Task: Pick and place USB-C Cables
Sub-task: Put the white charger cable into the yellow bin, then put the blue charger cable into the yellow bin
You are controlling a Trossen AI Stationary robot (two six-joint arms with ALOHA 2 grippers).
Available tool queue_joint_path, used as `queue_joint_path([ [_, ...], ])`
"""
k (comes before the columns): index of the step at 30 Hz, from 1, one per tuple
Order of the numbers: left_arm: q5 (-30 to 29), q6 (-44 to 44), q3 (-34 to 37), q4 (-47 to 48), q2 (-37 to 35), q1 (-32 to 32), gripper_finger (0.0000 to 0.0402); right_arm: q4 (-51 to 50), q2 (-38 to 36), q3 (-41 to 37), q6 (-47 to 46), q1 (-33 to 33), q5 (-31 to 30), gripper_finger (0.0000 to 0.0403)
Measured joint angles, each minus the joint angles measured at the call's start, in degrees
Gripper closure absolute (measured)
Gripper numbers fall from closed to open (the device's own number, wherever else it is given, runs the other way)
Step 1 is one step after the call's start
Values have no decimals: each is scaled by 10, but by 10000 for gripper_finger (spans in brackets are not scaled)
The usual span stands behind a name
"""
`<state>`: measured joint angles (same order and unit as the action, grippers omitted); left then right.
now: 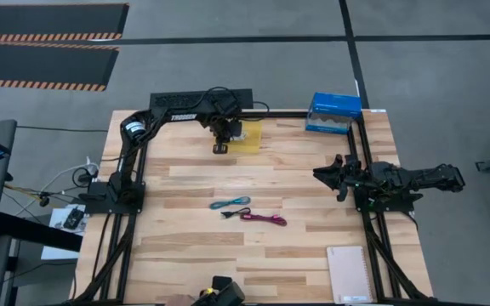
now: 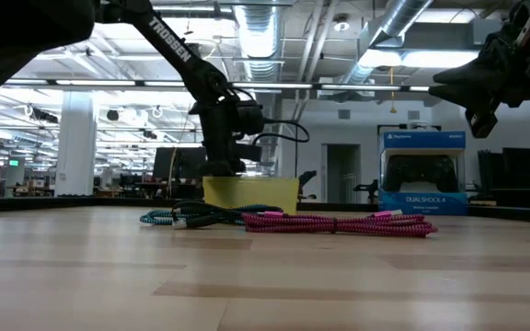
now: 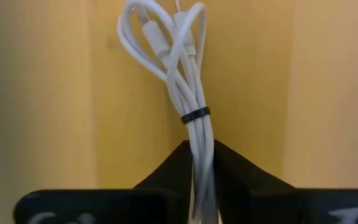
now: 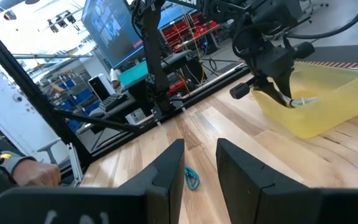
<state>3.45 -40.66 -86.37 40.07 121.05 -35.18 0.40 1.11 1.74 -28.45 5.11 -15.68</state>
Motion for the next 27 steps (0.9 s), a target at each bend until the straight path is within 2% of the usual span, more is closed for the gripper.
queue_joint_path([
  [15,-7,14,-8,-5,0,0,238,0,0,0,0,0,0,284],
  [21,12,26,-51,23,1,-1,186,0,0,0,0,0,0,284],
  [27,7,37,-114,74,1,0,171,0,0,0,0,0,0,284],
])
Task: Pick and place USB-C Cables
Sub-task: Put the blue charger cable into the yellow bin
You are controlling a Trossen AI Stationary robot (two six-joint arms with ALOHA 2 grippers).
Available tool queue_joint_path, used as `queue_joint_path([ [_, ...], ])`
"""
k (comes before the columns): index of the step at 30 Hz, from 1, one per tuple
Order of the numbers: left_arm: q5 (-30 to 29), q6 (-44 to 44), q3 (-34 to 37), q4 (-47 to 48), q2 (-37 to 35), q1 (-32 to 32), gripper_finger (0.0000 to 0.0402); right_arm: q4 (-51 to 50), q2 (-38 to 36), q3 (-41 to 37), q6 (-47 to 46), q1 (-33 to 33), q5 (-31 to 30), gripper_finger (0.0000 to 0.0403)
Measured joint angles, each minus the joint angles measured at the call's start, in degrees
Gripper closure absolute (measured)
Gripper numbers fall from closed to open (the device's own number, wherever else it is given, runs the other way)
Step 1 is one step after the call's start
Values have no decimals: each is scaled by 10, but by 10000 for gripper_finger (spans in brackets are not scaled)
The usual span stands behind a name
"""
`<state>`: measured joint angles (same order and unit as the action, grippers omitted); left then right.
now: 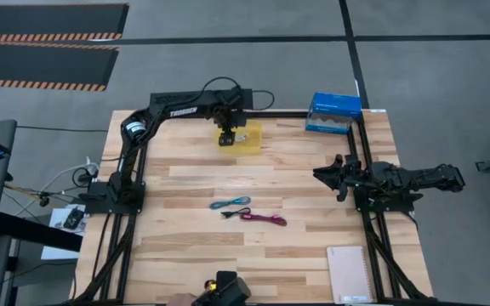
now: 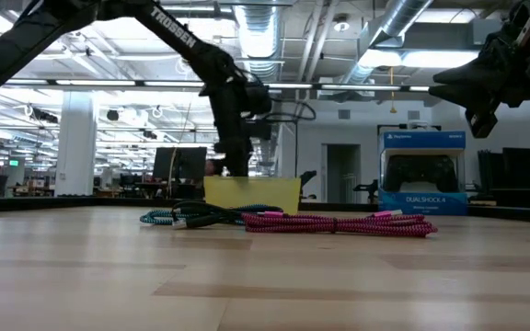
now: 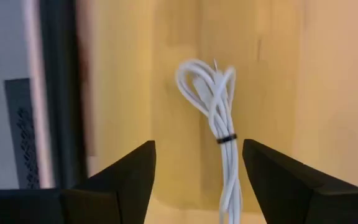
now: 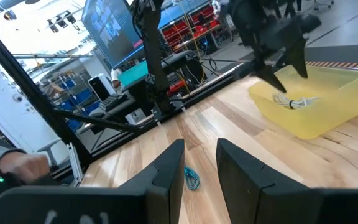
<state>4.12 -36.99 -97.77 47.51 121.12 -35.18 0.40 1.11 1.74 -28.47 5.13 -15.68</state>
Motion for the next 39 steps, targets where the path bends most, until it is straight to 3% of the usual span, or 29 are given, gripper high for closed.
queue_joint_path([
  [9,22,28,-124,139,-1,4,173,0,0,0,0,0,1,284],
  [16,115,66,-222,224,-27,9,173,2,0,0,-16,0,1,284],
  [23,224,104,-218,221,-122,38,173,-3,0,0,-39,12,39,284],
  [26,215,113,-197,222,-168,75,173,-3,0,-1,-46,22,73,284],
  [32,147,70,-161,180,-218,159,173,6,0,-2,-134,41,76,284],
  [39,224,77,-118,174,-219,223,173,49,0,-2,-104,61,35,284],
])
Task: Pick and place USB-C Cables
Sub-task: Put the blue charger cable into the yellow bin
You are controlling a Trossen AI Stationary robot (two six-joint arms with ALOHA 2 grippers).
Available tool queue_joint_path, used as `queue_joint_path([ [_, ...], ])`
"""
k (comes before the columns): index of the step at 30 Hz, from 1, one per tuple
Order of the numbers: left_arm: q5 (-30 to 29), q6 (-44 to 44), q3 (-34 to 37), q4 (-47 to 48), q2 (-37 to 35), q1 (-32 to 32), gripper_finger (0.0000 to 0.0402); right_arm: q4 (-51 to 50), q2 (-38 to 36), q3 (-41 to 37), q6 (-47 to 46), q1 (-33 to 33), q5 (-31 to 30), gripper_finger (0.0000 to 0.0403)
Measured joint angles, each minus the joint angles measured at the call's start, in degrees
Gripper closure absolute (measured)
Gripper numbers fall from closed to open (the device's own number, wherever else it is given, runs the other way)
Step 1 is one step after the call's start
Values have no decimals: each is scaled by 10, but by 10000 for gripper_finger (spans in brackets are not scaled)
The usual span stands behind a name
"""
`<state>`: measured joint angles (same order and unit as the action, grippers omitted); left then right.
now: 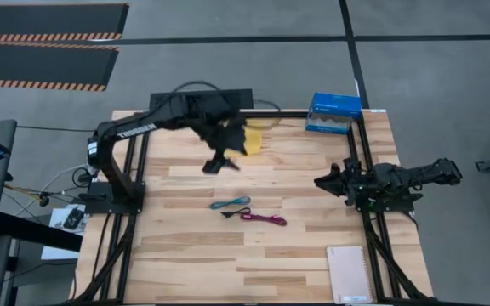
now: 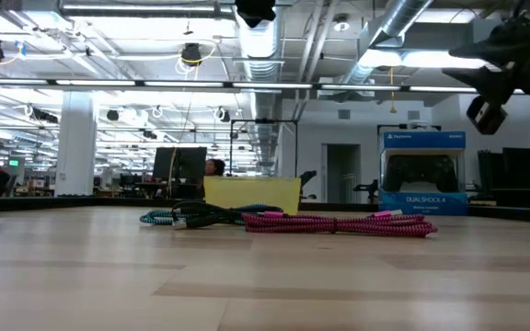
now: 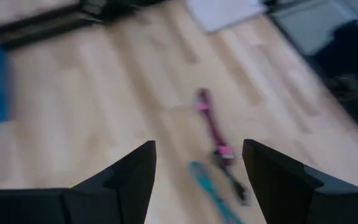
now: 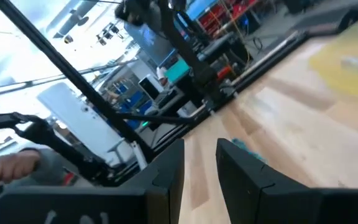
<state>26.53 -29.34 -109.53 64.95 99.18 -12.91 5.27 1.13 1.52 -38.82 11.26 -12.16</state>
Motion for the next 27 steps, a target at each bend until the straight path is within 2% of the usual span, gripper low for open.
queue_joint_path([
  [2,-7,27,31,0,0,20,173,6,0,0,26,-1,-22,284],
  [6,-77,78,115,-30,-16,61,173,21,0,1,68,-16,-61,284],
  [9,-138,137,167,-64,-30,87,173,13,0,1,72,-23,-29,284],
  [14,-192,248,218,-110,-72,143,173,-37,0,1,72,-23,35,284],
  [16,-234,281,255,-152,-104,180,173,-49,0,2,73,-23,36,284],
  [19,-335,337,329,-209,-164,235,173,-58,0,3,76,-23,35,284],
  [23,-470,413,464,-341,-260,297,173,-59,0,3,96,-23,33,284],
  [27,-516,431,612,-504,-337,324,173,-59,0,3,105,-24,33,284],
])
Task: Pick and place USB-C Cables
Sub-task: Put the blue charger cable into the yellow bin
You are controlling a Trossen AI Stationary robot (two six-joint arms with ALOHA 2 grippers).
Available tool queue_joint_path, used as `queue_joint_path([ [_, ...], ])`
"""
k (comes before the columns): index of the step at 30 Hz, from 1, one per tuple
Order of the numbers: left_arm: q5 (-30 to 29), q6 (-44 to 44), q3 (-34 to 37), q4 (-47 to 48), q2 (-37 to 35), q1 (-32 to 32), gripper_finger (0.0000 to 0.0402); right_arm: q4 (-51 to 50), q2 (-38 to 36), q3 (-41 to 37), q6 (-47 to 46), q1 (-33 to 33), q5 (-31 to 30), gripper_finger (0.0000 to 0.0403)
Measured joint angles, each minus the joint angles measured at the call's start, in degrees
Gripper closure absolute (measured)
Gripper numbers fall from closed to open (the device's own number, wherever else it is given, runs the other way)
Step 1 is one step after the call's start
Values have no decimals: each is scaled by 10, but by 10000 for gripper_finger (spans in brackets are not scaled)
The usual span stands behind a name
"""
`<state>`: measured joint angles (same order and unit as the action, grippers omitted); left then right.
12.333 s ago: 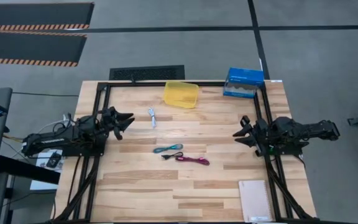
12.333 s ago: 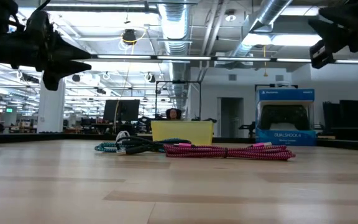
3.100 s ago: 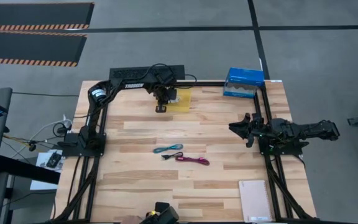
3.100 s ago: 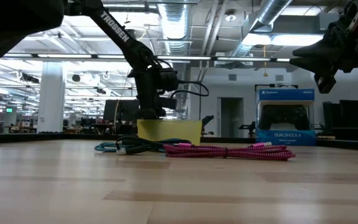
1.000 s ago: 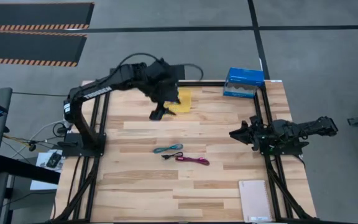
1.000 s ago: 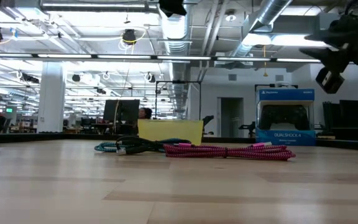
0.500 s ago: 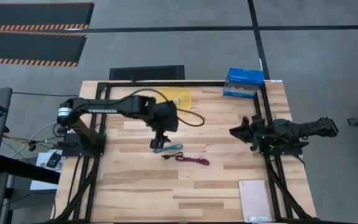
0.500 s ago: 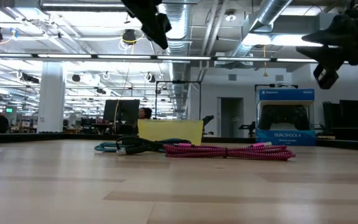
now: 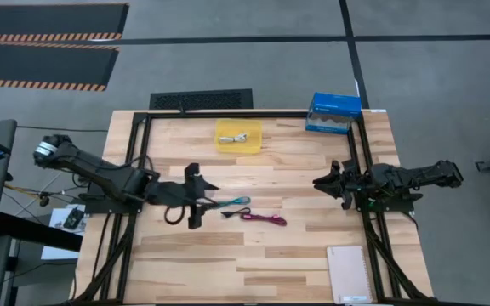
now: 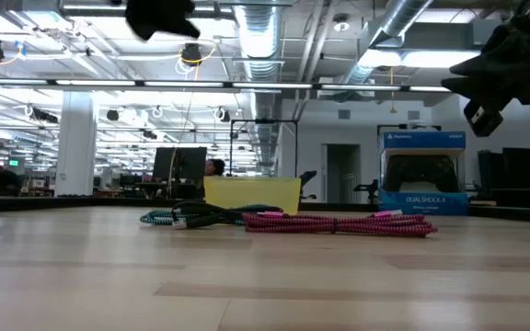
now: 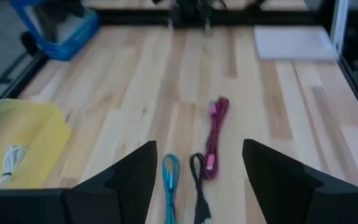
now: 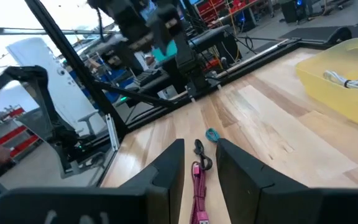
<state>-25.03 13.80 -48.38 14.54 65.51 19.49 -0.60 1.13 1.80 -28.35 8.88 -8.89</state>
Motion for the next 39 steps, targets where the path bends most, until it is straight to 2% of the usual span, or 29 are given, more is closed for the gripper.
queue_joint_path([
  [3,-46,0,95,-134,-26,3,173,0,0,0,0,0,0,284],
  [7,-49,-57,196,-320,-18,0,173,0,0,0,-1,0,-2,284],
  [10,-54,-54,242,-402,10,-10,173,0,0,0,-4,0,-2,284],
  [18,-56,-12,260,-443,127,-16,173,3,0,0,-7,0,-30,284],
  [28,-66,-19,254,-570,312,-31,173,3,0,0,-7,0,-34,284],
  [32,-53,-16,254,-586,337,-47,173,2,0,0,-14,0,-34,284],
  [36,12,-16,254,-590,339,-65,173,2,0,0,-16,0,-34,284],
  [39,39,-16,254,-583,339,-76,173,2,0,0,-16,0,-34,284],
])
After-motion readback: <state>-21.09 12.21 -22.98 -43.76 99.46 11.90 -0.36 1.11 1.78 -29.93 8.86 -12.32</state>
